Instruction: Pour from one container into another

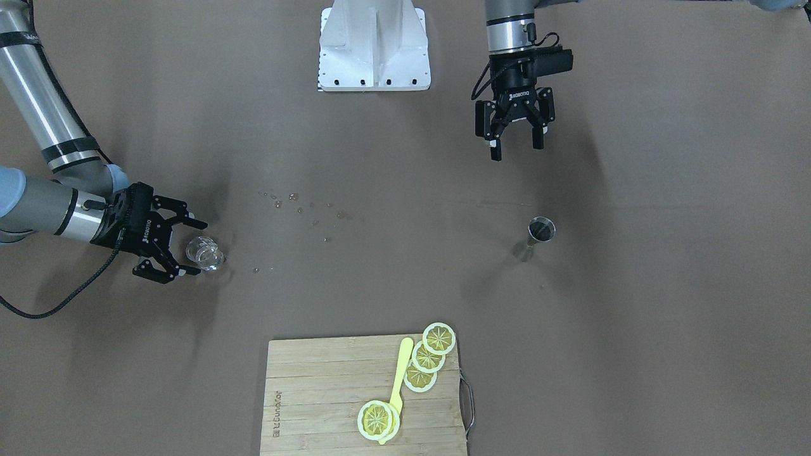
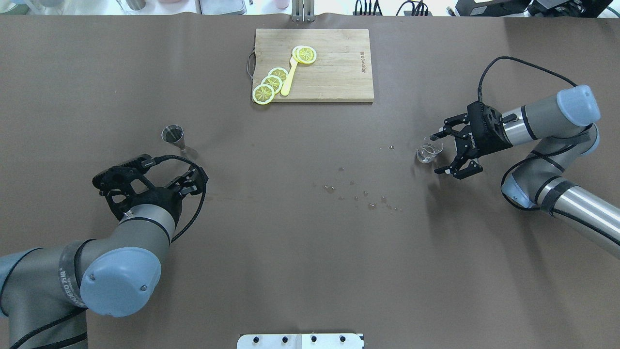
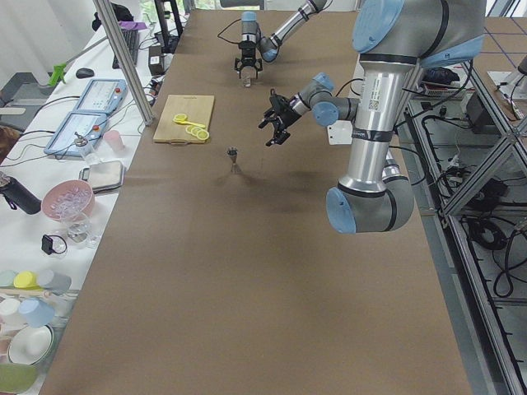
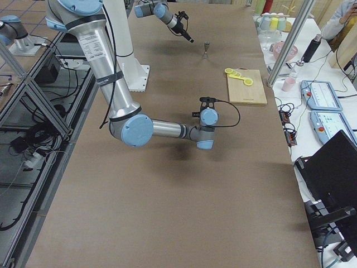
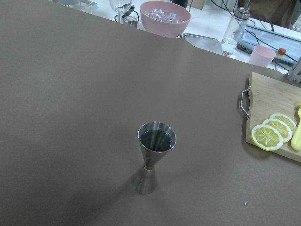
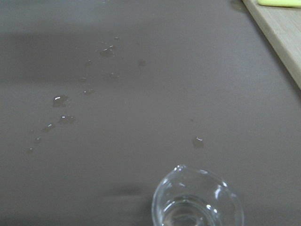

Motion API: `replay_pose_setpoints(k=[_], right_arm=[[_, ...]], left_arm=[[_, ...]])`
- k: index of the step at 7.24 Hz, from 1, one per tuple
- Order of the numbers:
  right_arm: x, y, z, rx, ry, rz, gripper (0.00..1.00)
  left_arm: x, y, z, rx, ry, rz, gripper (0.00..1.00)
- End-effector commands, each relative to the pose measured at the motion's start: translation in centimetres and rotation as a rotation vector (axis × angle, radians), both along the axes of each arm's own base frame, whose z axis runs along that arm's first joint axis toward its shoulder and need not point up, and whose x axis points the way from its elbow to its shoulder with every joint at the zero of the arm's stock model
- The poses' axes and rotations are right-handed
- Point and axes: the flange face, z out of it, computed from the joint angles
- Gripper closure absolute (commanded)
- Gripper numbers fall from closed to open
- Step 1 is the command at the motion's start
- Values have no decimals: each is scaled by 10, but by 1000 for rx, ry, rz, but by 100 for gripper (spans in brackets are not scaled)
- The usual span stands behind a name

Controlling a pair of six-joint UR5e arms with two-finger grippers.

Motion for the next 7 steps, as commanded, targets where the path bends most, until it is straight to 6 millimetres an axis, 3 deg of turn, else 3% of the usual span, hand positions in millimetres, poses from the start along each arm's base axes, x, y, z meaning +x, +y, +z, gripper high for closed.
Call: replay_pose_setpoints(k=[1,3,7], right_arm=[[-4,1,1,-4,3,-4,4],[-8,0,0,-10,8,-7,4],[-15,-1,0,-17,13,-7,7]], left_arm=[[24,-6,21,-9,-43,-24,2],[39,-14,38,38,-93,-85,3],[79,-32,44,109,-167,-145,3]])
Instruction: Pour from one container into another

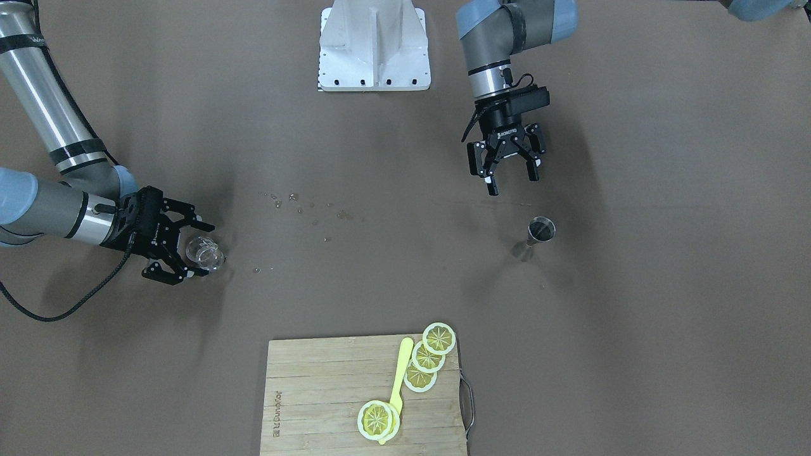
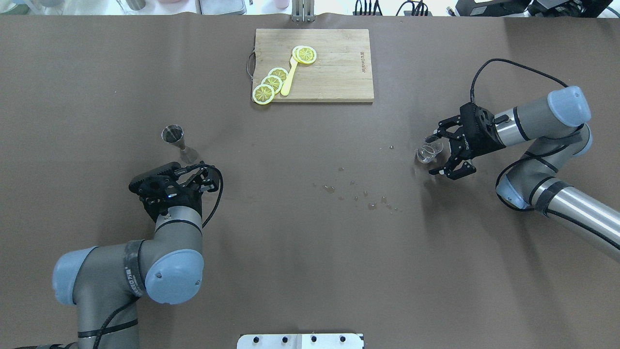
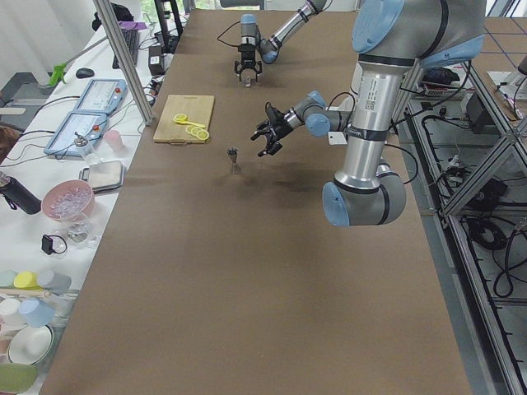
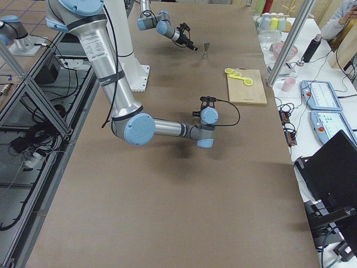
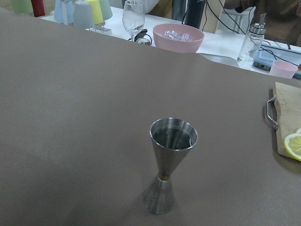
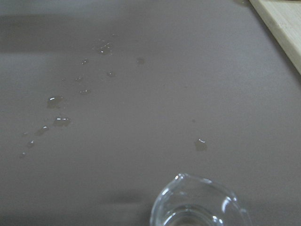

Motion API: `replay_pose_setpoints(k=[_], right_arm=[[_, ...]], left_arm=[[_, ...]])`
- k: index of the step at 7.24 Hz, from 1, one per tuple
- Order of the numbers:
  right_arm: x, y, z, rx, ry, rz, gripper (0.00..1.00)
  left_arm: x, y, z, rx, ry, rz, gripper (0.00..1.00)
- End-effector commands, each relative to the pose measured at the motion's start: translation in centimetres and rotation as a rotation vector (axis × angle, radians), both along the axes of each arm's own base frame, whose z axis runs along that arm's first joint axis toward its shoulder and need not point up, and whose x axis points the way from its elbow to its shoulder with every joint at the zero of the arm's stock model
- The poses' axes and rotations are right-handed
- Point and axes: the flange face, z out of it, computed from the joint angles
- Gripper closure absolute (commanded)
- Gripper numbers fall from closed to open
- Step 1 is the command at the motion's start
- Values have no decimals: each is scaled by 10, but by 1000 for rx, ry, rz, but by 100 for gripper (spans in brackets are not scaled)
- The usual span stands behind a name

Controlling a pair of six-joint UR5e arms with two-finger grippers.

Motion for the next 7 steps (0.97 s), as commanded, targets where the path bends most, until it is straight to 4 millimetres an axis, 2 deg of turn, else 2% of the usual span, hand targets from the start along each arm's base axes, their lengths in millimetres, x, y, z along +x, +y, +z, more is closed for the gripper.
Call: replay_pose_setpoints(k=[1,2,5,7], right_arm=[[-2,1,4,-6,6,-2,9],[-4,1,3,-5,5,-3,9],[-4,1,3,-4,5,-2,9],[-4,2,4,-6,6,-3,14]], left_arm=[[16,-10,5,65,-56,-51,3],[13,-16,7,85,-68,-75,3],[22,-31,42,72,-148,-94,3],[26,-34,47,70,-162,-97,3]])
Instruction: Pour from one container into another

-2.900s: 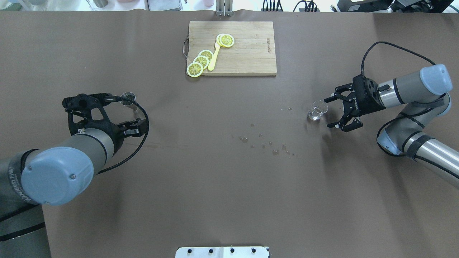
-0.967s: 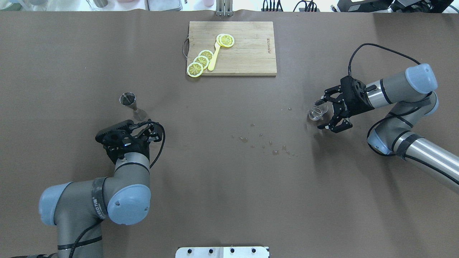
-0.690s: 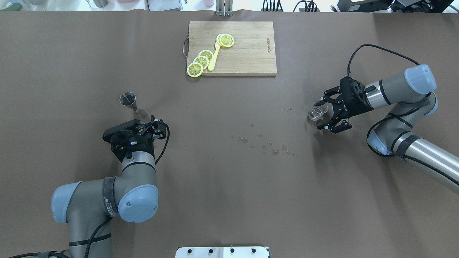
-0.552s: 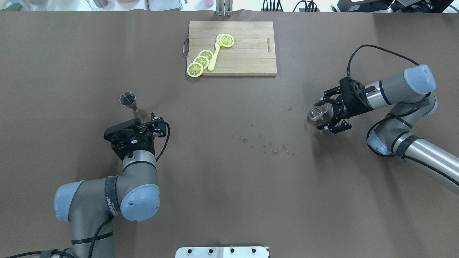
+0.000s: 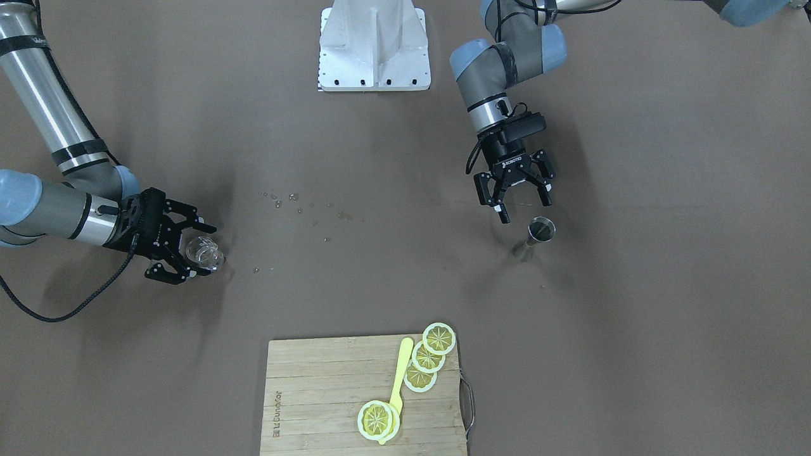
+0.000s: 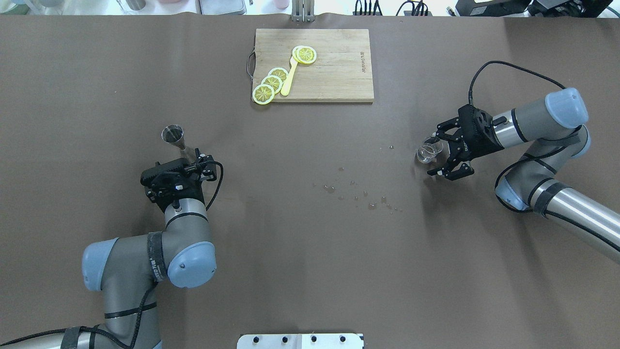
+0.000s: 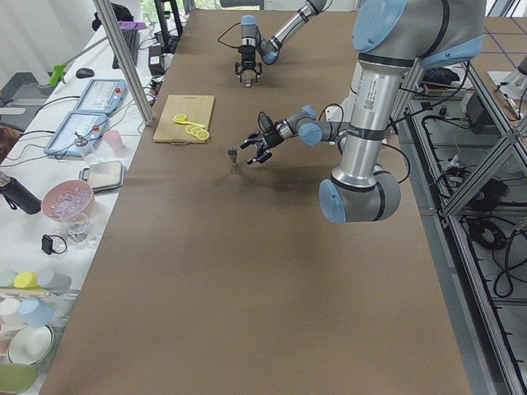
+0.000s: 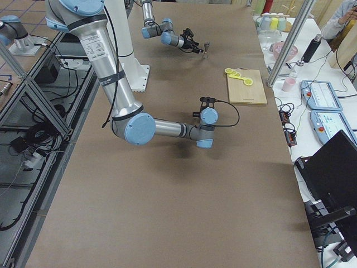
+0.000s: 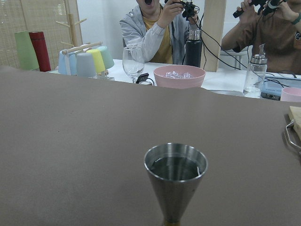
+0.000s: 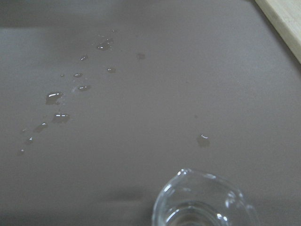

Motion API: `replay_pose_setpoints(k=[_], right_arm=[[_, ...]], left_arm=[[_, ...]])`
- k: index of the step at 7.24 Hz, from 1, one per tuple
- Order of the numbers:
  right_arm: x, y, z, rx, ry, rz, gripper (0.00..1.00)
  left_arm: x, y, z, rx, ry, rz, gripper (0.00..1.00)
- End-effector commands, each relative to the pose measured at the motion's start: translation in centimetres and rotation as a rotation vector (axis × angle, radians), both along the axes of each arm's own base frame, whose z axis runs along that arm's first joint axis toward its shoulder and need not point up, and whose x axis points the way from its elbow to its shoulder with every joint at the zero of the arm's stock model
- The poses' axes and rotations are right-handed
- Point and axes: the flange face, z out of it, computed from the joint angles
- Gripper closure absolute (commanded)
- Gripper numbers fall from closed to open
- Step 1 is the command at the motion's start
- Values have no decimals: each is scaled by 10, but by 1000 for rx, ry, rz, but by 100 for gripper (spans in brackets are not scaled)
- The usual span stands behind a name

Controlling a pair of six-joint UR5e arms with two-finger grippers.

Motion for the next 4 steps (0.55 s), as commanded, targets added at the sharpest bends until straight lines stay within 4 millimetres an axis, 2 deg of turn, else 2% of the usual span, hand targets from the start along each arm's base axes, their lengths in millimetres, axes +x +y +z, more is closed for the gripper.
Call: replay_pose_setpoints(k=[1,3,4], right_arm=[[0,0,1,0,0,-1,23],[0,0,1,0,0,1,47],[1,0,2,-1,1,1,47]], left_arm=[[7,-12,7,-8,0,-31,3],[3,-28,25,-19,23,-104,3],[3,-31,29,28,-11,-126,3]])
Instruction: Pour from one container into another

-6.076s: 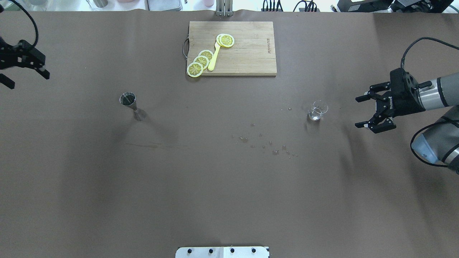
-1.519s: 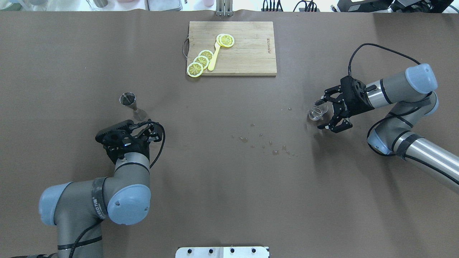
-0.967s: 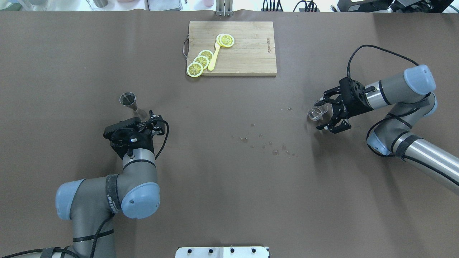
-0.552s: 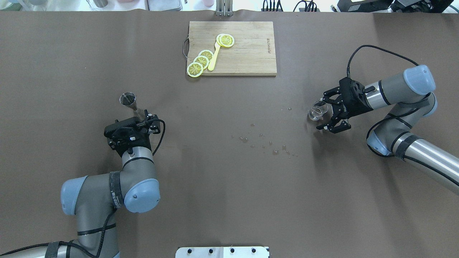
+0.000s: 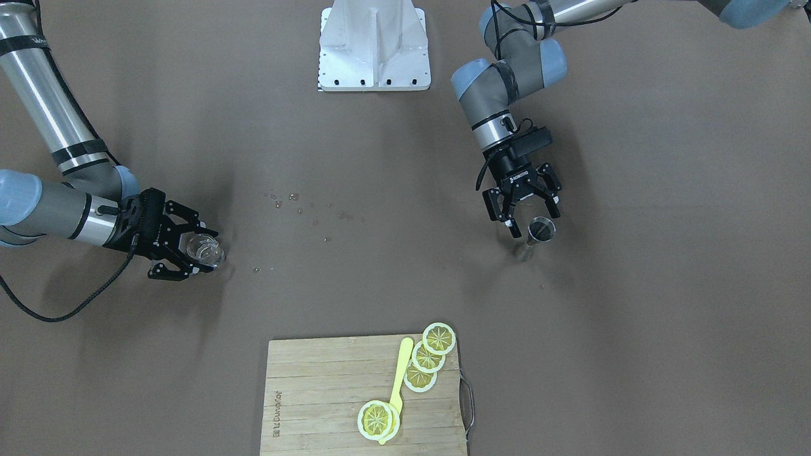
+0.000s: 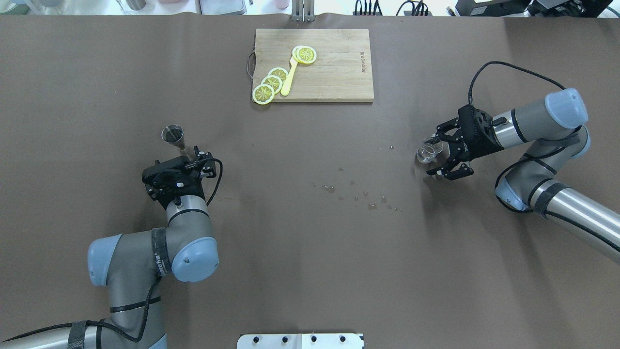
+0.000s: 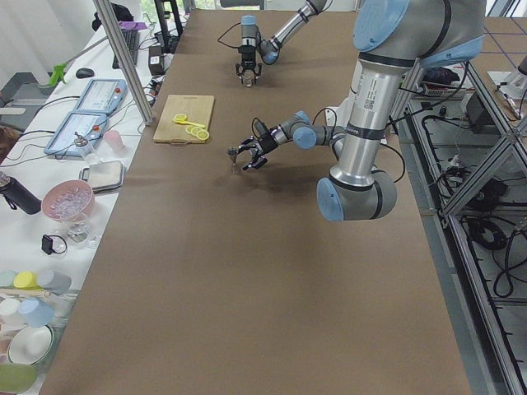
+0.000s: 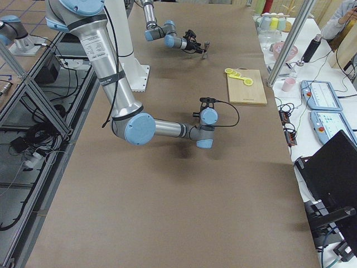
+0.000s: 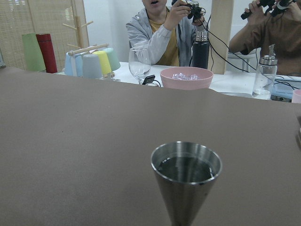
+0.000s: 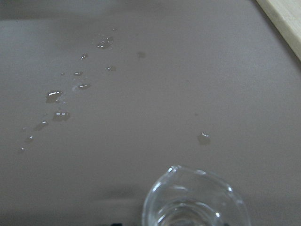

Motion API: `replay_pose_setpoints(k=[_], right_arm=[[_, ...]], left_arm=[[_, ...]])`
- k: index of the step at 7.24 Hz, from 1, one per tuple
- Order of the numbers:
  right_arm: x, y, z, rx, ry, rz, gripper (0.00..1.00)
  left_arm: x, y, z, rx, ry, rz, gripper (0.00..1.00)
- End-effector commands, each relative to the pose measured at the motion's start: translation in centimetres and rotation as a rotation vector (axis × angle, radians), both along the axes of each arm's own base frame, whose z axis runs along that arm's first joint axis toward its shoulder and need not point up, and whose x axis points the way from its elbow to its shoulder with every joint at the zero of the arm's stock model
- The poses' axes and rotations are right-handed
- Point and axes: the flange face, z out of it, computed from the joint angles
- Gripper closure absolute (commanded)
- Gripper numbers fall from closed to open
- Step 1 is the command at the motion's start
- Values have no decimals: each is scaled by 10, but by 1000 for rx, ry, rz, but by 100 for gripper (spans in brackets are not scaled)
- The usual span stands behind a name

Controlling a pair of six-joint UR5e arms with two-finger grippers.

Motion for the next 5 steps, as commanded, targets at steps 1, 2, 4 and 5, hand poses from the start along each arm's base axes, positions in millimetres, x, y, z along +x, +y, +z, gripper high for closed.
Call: replay_pose_setpoints(k=[1,2,4,5], right_arm=[[0,0,-1,3,-3,0,53],[0,0,-1,3,-3,0,54],[2,-1,-6,10,-10,2,59],[5,-3,-5,10,-9,8,63]], left_arm=[[-2,-9,8,61,-46,-45,3],[5,-11,9,70,-58,-49,3],[24,-19,2,89,-76,-57,3],[23,-22,4,128,-109,-76,3]])
